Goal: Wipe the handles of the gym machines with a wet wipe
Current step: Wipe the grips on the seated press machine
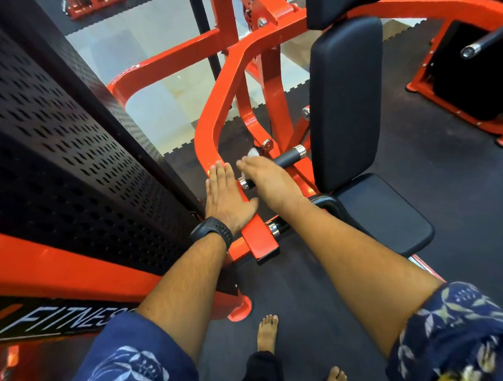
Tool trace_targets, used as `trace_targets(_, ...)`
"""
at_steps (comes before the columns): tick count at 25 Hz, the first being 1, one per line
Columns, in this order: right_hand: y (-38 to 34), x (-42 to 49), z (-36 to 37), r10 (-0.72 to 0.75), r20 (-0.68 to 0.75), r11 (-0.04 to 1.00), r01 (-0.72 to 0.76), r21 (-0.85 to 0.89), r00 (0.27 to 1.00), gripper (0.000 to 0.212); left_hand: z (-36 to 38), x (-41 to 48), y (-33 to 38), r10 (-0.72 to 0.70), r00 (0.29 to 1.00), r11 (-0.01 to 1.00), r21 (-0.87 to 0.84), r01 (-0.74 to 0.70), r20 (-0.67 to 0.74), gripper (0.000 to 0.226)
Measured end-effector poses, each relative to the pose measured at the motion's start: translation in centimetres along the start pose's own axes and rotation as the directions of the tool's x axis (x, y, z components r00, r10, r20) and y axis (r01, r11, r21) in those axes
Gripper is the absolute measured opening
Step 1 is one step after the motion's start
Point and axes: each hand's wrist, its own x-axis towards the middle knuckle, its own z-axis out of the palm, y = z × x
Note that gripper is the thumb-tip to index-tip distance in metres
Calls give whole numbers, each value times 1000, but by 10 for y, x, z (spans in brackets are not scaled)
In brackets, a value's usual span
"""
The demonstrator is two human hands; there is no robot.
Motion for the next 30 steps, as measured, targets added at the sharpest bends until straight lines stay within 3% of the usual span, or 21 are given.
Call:
trace_targets(2, 7, 4, 2, -193, 148, 971, 211, -115, 970, 45, 4, 2, 0, 5, 999, 1000, 9, -4, -36, 106)
trace_targets(3, 16, 5, 2, -219, 175, 961, 243, -130, 960, 48, 5, 2, 0, 7, 999, 1000, 17, -6, -39, 108)
trace_targets(7, 39, 5, 3, -66, 54, 981, 74, -180, 996, 32, 9, 0, -4, 21, 999, 998, 57, -18, -49, 108)
trace_targets(10, 30, 2, 14, -203, 123, 953, 224, -202, 972, 39, 9, 1, -4, 30, 998, 997, 68, -26, -58, 108)
trace_targets(14, 34, 1, 5, -74, 52, 986, 80, -144, 996, 40, 10, 2, -6, 23, 998, 997, 77, -20, -50, 108)
trace_targets(17, 37, -4, 9, -229, 117, 943, 250, -220, 967, 44, 10, 3, -5, 29, 999, 997, 79, -26, -39, 108)
trace_targets(20, 50, 2, -7, 37, 112, 943, 2, -334, 993, 35, 10, 4, -4, 19, 999, 995, 96, -14, -49, 108)
trace_targets(23, 35, 3, 5, 39, 134, 918, 18, -396, 990, 38, 10, 4, -5, 18, 999, 993, 114, -13, -40, 108)
trace_targets(25, 44, -2, 5, 135, 81, 956, -109, -272, 987, 48, 10, 3, -4, 16, 999, 993, 121, -11, -39, 107)
trace_targets(27, 43, -2, -1, 275, -72, 932, -284, -224, 959, 50, 10, 4, -4, 15, 998, 992, 125, -7, -58, 107)
trace_targets(28, 33, -5, -2, 358, -41, 903, -357, -237, 933, 51, 9, 5, -5, 15, 998, 992, 127, -8, -53, 107)
trace_targets(29, 31, -2, 7, 368, -132, 917, -383, -113, 920, 51, 9, 6, -5, 17, 999, 992, 128, -12, -40, 107)
trace_targets(30, 21, 1, 7, 481, -144, 877, -473, 88, 865, 50, 10, 5, -5, 17, 999, 992, 126, -12, -36, 107)
